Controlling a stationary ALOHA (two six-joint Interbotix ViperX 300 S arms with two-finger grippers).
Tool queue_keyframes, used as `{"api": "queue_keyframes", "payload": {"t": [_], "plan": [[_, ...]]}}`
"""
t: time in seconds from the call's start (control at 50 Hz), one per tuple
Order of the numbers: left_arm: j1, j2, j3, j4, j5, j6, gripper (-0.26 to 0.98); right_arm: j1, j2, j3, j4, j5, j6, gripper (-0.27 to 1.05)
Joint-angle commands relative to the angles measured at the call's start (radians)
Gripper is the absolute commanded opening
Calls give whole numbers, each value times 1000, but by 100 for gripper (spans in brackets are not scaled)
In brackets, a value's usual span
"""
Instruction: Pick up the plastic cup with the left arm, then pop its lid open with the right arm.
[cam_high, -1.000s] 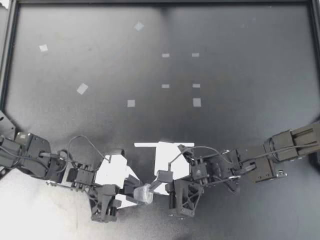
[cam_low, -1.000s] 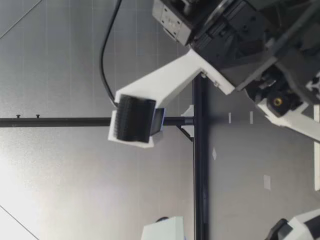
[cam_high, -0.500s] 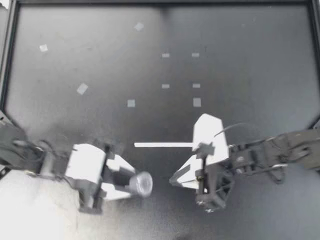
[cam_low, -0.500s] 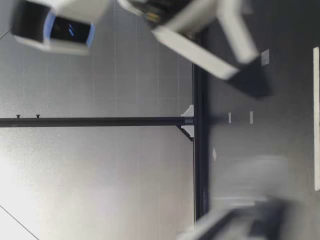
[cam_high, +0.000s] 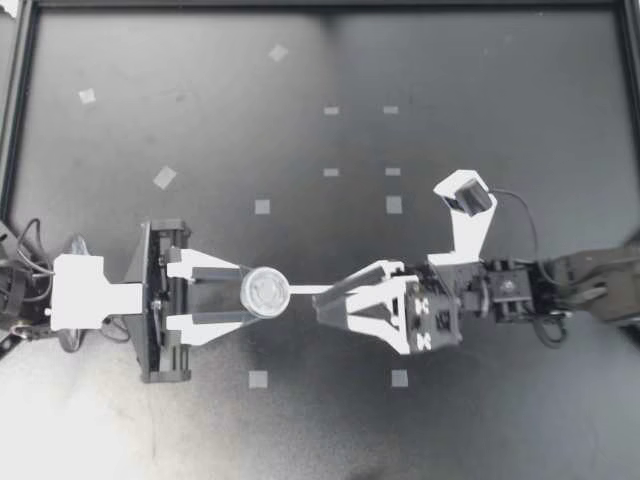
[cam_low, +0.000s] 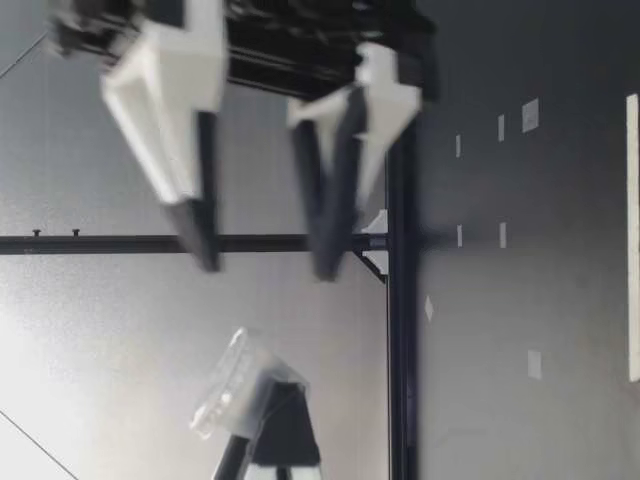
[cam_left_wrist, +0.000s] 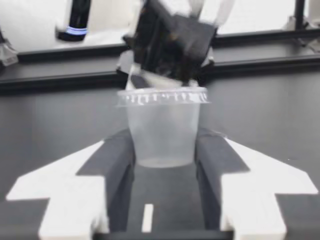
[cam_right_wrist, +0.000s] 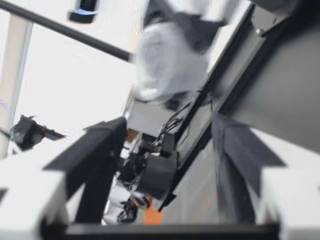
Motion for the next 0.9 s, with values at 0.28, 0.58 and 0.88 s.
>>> {"api": "queue_keyframes", "payload": {"t": [0.28,0.58,0.88], "plan": [[3,-11,-17,3,11,3,14,-32,-2,-77,-3,-18,-2,68],[2,-9,-12,5,11,-2,14,-37,-91,-106,-86,-120,-9,68],[-3,-9,-14,5,11,-77,14,-133,-276,12,-167,-89,-224,68]]}}
